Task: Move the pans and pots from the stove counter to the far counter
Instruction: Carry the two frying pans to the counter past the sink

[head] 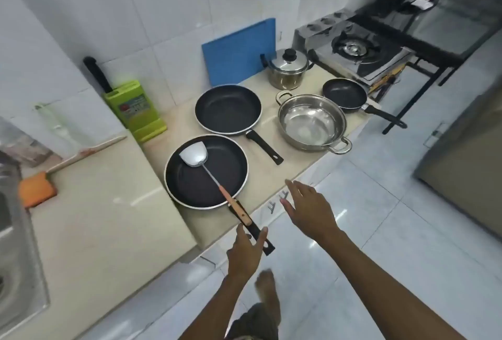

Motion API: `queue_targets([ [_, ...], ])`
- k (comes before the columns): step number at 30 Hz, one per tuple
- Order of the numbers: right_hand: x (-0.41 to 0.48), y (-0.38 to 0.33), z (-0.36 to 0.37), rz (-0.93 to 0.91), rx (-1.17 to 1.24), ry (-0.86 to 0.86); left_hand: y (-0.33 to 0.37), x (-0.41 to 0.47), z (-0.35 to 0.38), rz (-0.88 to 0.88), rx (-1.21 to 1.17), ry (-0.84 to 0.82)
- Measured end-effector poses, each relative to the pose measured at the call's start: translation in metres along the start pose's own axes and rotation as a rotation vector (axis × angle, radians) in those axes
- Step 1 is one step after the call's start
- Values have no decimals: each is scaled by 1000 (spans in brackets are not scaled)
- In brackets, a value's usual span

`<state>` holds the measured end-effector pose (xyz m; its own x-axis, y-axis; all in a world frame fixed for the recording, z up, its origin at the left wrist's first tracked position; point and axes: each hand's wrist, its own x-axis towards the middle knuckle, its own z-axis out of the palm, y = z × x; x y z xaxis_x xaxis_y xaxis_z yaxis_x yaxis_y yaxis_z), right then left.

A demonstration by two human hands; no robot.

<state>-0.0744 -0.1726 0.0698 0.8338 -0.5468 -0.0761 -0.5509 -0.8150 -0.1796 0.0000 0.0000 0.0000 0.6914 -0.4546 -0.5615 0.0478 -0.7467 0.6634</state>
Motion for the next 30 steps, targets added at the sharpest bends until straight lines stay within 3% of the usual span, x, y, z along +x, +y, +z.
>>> queue_targets([
  [3,52,19,3,-43,74,-26,13,30,15,-126,-278,-29],
  [7,112,39,17,-84,110,-100,17,56,20,-184,-408,28],
  [14,204,53,57,62,392,-328,20,78,39,-409,-711,226],
  [18,257,55,74,188,676,-426,32,87,54,-562,-675,363],
  [23,290,51,84,317,971,-630,47,93,65,-633,-646,507],
  [30,306,58,96,378,1113,-783,57,100,73,-702,-691,611],
])
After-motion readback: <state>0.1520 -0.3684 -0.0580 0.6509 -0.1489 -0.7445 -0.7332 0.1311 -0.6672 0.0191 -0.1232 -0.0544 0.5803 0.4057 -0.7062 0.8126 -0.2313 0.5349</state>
